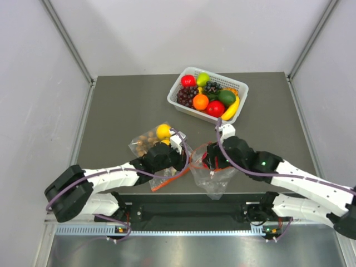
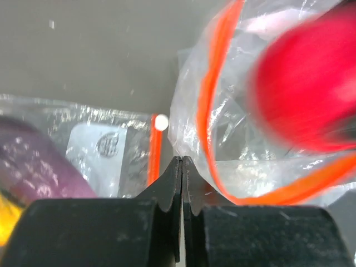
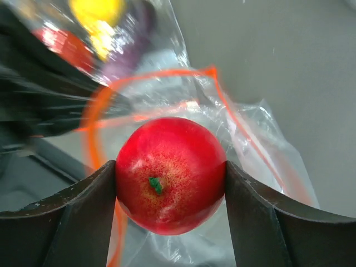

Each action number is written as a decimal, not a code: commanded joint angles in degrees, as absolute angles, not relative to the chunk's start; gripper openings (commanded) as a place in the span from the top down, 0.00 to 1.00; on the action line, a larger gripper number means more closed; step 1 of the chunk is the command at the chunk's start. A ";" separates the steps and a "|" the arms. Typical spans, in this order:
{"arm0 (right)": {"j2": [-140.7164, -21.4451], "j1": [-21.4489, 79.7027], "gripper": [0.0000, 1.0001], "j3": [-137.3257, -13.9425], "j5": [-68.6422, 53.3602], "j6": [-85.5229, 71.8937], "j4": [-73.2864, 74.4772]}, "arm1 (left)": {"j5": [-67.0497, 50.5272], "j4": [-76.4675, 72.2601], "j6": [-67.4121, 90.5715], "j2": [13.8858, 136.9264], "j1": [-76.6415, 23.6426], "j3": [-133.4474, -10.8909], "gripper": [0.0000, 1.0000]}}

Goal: Open the zip-top bag and remove the fake food

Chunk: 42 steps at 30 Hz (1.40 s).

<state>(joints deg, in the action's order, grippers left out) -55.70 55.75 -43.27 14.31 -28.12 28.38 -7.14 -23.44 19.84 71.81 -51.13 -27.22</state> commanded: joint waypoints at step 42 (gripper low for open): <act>-105.74 20.21 0.73 -93.09 -0.88 -6.24 13.71 | -7.03 -20.48 18.46 77.08 -50.89 -29.88 1.00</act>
